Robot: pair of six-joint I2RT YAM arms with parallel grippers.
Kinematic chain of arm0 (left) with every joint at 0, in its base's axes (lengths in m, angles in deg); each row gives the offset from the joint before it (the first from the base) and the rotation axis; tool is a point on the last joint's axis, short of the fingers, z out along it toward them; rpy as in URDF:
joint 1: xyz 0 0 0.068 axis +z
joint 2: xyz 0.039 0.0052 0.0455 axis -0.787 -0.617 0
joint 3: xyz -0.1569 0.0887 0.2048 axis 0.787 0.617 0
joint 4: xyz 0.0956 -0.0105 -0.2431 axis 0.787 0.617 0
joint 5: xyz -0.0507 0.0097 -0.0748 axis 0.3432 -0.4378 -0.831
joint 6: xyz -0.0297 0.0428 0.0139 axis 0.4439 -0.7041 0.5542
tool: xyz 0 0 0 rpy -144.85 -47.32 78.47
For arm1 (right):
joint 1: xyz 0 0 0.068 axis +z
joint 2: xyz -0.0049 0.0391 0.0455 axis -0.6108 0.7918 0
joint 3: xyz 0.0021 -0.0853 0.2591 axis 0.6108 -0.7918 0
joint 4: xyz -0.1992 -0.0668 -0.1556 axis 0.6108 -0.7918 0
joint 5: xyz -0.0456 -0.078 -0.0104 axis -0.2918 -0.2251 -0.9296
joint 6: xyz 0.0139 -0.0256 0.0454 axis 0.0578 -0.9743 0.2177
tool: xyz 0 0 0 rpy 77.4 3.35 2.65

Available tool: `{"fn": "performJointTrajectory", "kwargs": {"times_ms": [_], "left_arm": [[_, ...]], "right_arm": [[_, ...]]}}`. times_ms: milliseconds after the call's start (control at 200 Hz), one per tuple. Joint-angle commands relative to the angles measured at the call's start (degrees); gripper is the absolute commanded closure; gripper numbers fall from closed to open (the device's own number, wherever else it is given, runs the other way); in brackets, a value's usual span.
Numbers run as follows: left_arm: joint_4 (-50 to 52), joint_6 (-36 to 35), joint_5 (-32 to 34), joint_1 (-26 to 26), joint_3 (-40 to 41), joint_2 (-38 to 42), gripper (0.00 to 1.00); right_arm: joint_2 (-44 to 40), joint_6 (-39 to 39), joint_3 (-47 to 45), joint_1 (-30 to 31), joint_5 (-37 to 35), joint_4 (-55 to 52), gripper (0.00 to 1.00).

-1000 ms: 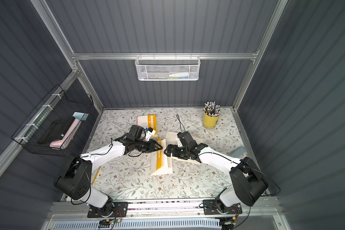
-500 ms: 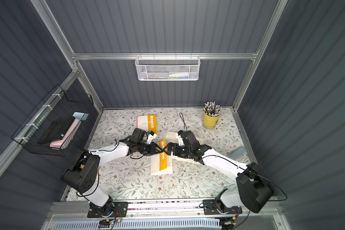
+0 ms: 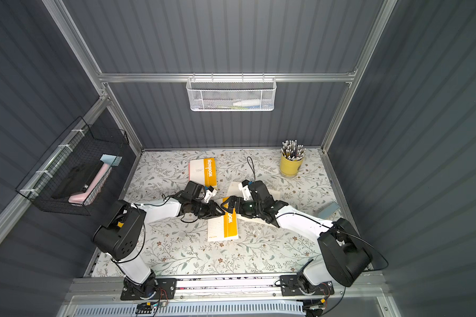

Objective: Close the notebook
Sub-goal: Close the notebook at the center of the board.

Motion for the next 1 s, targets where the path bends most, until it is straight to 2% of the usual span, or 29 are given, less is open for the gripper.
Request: {"fn": "performJointTrajectory", "kwargs": {"times_ms": [0,195,590,835,995], "left_arm": [[1.12,-0.73,0.39,-0.36,0.18,0.25,0.68],[2.31,-1.29,0.66,-0.41,-0.24,0.44,0.68],[10.73,-4.47,2.76,-0.15,-2.2,3.34,0.68],[13.03,-4.04,2.56,4.3,2.46,10.26,0.69],[15.06,-4.52,3.81,6.62,5.08,12.66,0.72]], "right_arm": [[2.76,1.5,-1.68,-0.13,2.08,4.1,0.01],[7.13,2.27,-2.05,-0.15,3.67,7.48,0.01],[11.86,1.29,-1.58,-0.14,2.61,5.94,0.01],[12.03,0.52,-1.93,-0.14,1.51,4.62,0.01],[12.62,0.74,-1.93,-0.11,1.61,4.38,0.01]]}}
